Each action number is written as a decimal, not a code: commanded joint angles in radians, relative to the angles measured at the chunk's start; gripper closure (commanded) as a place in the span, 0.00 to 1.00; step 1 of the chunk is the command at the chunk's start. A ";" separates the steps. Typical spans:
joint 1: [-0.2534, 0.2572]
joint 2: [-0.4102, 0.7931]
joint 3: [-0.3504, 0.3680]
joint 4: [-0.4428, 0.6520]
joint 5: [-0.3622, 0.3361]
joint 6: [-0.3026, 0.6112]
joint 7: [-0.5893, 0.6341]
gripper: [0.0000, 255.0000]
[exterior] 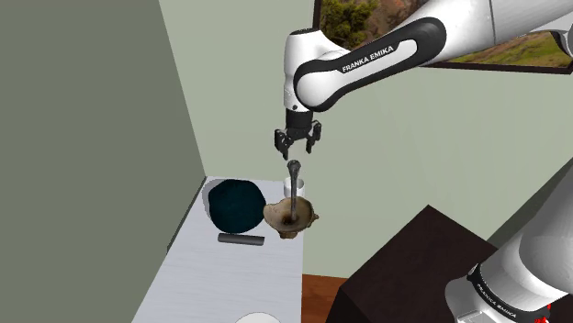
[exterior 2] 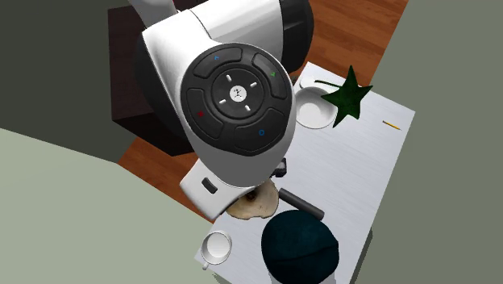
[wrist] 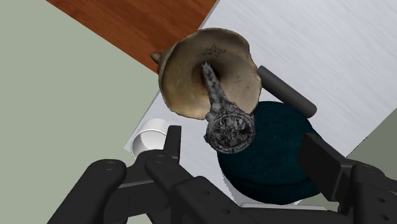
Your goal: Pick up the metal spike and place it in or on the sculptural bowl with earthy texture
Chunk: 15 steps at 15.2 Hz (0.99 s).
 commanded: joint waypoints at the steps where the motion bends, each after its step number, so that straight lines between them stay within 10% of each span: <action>1: 0.000 0.000 0.000 0.000 0.000 0.000 0.000 0.00; 15: -0.004 -0.047 0.004 0.075 0.026 -0.117 -0.017 0.00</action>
